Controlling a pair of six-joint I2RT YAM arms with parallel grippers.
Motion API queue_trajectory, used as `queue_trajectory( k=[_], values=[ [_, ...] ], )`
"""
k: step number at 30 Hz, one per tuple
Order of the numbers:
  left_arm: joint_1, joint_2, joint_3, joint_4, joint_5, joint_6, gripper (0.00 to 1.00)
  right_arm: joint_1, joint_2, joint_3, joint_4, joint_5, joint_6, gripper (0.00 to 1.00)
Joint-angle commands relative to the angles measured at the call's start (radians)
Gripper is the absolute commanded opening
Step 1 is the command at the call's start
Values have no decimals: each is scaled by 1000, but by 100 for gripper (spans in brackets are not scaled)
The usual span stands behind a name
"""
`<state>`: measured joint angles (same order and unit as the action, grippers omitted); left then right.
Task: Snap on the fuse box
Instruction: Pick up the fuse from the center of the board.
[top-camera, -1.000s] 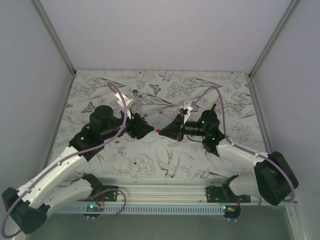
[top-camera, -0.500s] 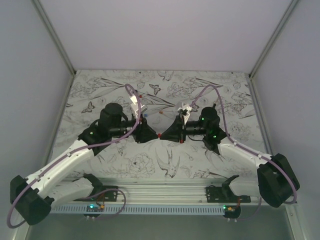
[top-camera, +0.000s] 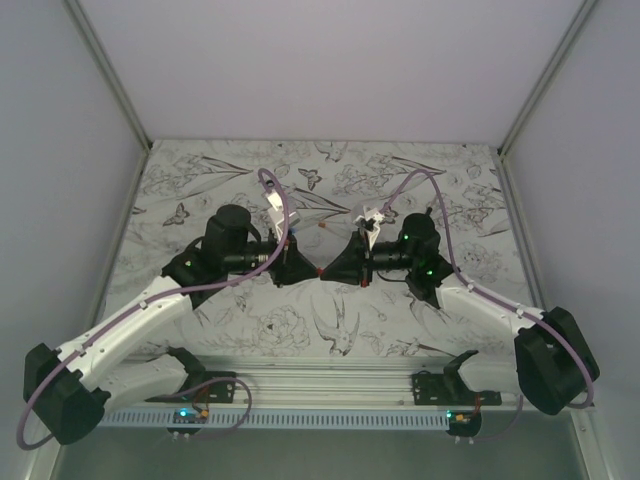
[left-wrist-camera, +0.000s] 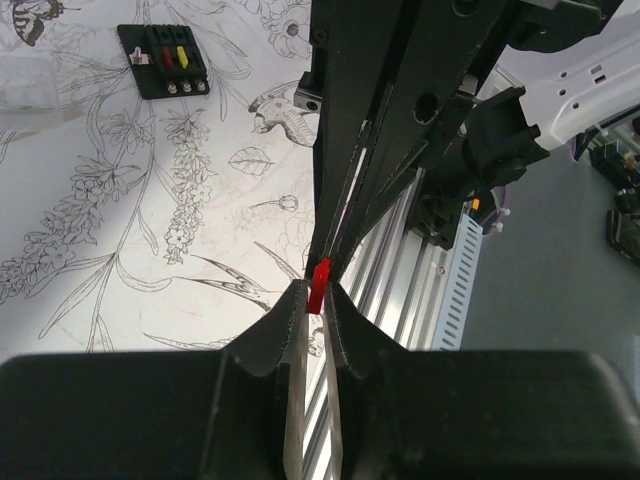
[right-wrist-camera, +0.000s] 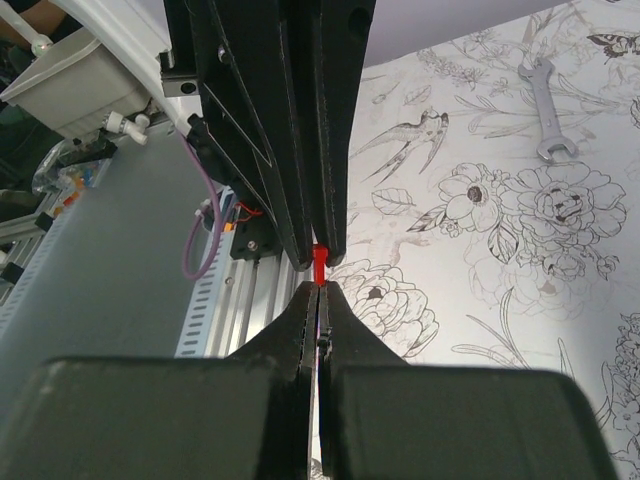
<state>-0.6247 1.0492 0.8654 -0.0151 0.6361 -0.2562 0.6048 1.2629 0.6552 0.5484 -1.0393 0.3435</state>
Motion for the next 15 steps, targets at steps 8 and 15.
queue_trajectory(
  k=[8, 15],
  values=[
    [-16, 0, 24, 46, 37, 28, 0, -4, -5, 31, 7, -25, -12, 0],
    [-17, -30, -6, 46, -53, 12, 0, -14, -9, 36, -76, 37, -52, 24]
  ],
)
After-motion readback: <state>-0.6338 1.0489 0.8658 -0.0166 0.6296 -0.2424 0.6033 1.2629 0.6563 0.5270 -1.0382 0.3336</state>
